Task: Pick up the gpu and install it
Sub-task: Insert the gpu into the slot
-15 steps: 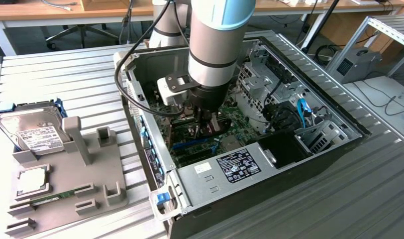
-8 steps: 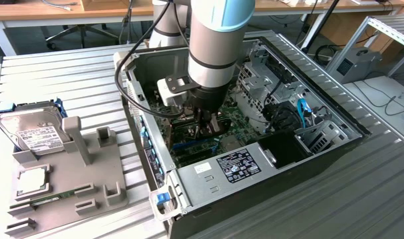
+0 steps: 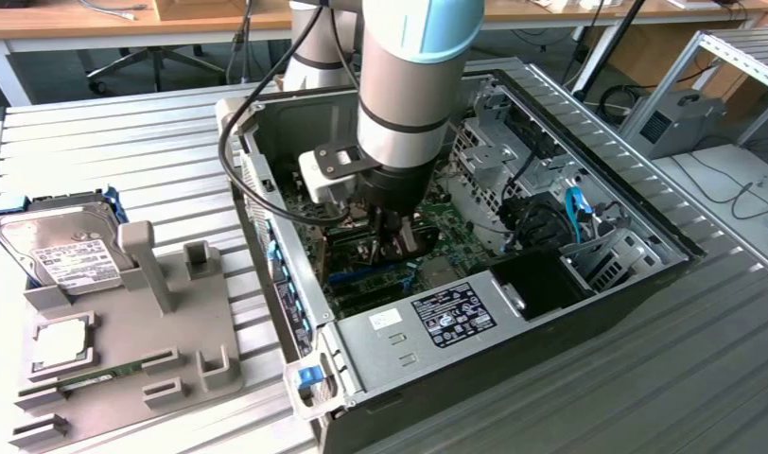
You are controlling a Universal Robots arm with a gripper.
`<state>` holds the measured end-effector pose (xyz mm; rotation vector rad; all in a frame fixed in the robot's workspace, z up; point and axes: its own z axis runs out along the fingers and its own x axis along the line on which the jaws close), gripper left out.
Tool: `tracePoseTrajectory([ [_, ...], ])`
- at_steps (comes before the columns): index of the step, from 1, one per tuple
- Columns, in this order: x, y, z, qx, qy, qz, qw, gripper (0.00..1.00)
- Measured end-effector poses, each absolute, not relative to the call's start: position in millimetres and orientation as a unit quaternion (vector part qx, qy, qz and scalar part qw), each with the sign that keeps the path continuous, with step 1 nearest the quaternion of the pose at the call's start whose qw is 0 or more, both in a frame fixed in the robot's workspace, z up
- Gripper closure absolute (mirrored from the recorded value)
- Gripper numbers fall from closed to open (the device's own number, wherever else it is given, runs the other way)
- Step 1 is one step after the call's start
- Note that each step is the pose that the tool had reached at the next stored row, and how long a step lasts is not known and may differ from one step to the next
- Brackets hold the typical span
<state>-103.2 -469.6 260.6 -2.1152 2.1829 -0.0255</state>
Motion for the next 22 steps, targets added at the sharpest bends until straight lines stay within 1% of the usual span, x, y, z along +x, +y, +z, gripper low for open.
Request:
tracePoseTrajectory([
  [22, -103.3, -469.9, 255.4, -0.695, 0.717, -0.008, 0.051, 0.71],
])
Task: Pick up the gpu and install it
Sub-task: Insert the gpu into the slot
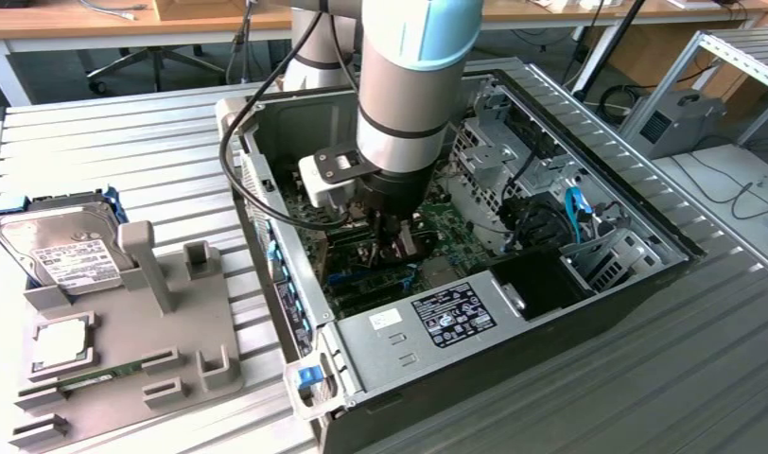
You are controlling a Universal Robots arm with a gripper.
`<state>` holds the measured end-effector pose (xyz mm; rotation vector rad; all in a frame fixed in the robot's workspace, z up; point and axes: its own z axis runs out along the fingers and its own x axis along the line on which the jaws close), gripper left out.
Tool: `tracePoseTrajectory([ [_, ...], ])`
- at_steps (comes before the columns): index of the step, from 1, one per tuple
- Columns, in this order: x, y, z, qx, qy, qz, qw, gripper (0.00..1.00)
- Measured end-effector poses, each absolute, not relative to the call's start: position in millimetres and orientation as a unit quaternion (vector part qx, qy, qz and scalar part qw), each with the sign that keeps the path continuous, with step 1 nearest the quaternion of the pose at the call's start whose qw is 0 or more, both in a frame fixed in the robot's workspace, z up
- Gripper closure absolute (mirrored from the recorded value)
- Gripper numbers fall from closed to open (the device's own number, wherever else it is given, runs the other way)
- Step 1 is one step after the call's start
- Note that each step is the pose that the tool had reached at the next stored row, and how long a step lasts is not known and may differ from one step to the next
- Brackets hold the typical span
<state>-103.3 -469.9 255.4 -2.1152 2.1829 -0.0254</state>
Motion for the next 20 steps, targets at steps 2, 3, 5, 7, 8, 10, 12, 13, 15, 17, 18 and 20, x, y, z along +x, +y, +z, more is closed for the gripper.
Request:
tracePoseTrajectory([
  [2, -103, -470, 255, -0.695, 0.717, -0.008, 0.051, 0.71],
  [3, -103, -470, 255, -0.695, 0.717, -0.008, 0.051, 0.71],
  [5, -103, -470, 256, -0.695, 0.717, -0.008, 0.051, 0.71],
  [7, -103, -470, 258, -0.695, 0.717, -0.008, 0.051, 0.71],
  [8, -103, -470, 259, -0.695, 0.717, -0.008, 0.051, 0.71],
  [10, -103, -470, 261, -0.695, 0.717, -0.008, 0.051, 0.71],
  [12, -103, -470, 263, -0.695, 0.717, -0.008, 0.051, 0.71],
  [13, -103, -470, 265, -0.695, 0.717, -0.008, 0.051, 0.71],
  [15, -103, -470, 267, -0.695, 0.717, -0.008, 0.051, 0.71],
  [17, -104, -470, 269, -0.695, 0.717, -0.007, 0.053, 0.71],
  [18, -104, -470, 269, -0.695, 0.717, -0.006, 0.054, 0.71],
  [20, -104, -470, 270, -0.695, 0.717, -0.004, 0.055, 0.71],
])
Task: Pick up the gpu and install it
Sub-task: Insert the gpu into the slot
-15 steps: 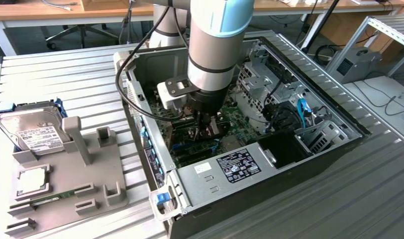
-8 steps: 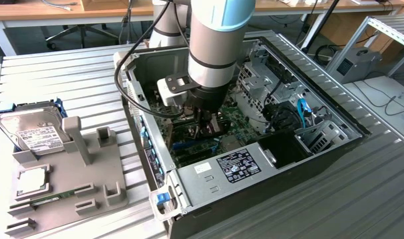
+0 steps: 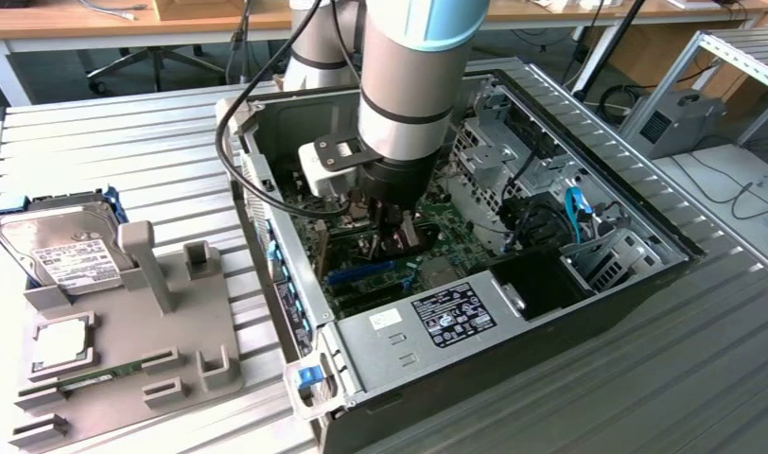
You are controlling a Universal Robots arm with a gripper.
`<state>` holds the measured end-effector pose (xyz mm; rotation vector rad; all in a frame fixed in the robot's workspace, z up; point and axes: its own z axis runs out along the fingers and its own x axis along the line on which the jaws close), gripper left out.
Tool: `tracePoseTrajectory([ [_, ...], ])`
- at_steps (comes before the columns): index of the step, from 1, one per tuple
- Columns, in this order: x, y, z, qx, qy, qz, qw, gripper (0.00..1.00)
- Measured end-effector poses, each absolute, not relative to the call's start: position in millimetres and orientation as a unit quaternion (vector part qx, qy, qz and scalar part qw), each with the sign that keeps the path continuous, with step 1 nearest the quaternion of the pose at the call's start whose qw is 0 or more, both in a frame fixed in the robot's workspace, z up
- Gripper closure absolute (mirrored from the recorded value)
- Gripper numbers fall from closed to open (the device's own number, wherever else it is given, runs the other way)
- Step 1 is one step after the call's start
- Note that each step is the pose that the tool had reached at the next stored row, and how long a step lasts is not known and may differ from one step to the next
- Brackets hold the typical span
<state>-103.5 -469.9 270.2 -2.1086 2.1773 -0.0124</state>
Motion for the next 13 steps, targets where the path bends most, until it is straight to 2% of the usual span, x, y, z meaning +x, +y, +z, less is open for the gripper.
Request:
tracePoseTrajectory([
  [13, -103.5, -469.1, 270.3, -0.695, 0.717, -0.003, 0.056, 0.71],
])
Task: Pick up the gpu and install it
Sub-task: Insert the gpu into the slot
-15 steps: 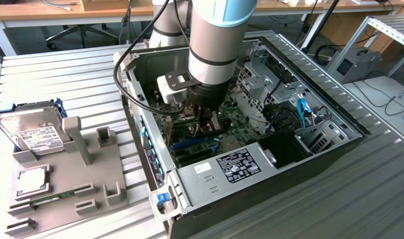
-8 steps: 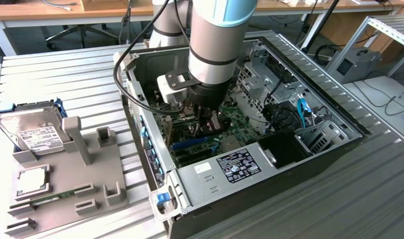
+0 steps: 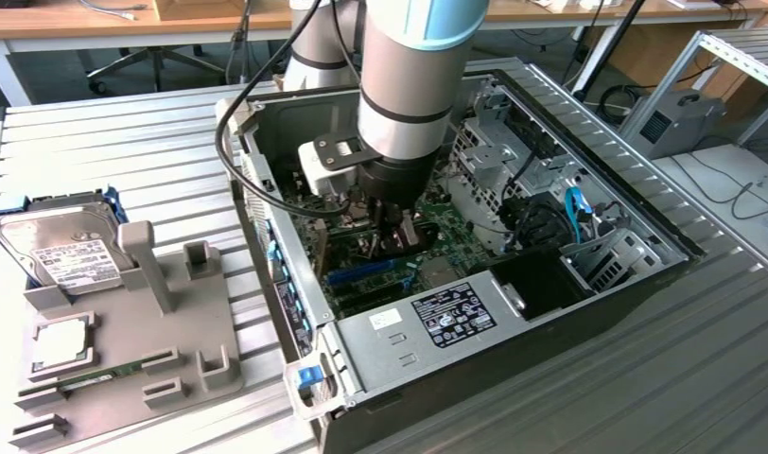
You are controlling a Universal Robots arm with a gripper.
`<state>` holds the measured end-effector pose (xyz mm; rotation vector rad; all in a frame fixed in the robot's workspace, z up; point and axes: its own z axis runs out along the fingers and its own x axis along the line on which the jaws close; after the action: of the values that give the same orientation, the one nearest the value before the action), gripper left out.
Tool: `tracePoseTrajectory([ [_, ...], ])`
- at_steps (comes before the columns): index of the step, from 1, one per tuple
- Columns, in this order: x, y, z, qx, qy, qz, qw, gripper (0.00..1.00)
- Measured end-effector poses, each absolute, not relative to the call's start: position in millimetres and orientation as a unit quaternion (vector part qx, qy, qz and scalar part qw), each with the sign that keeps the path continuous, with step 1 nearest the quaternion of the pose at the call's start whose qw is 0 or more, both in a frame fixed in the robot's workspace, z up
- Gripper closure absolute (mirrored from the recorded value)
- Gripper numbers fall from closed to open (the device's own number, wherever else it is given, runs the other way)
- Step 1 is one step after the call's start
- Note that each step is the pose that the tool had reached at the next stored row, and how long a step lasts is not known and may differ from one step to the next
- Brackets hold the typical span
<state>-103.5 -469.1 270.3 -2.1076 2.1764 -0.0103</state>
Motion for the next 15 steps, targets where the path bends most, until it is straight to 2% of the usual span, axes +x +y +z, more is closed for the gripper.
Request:
tracePoseTrajectory([
  [13, -114, -468, 270, -0.694, 0.717, -0.002, 0.057, 0.71],
  [15, -114, -468, 270, -0.694, 0.717, -0.006, 0.062, 0.71],
])
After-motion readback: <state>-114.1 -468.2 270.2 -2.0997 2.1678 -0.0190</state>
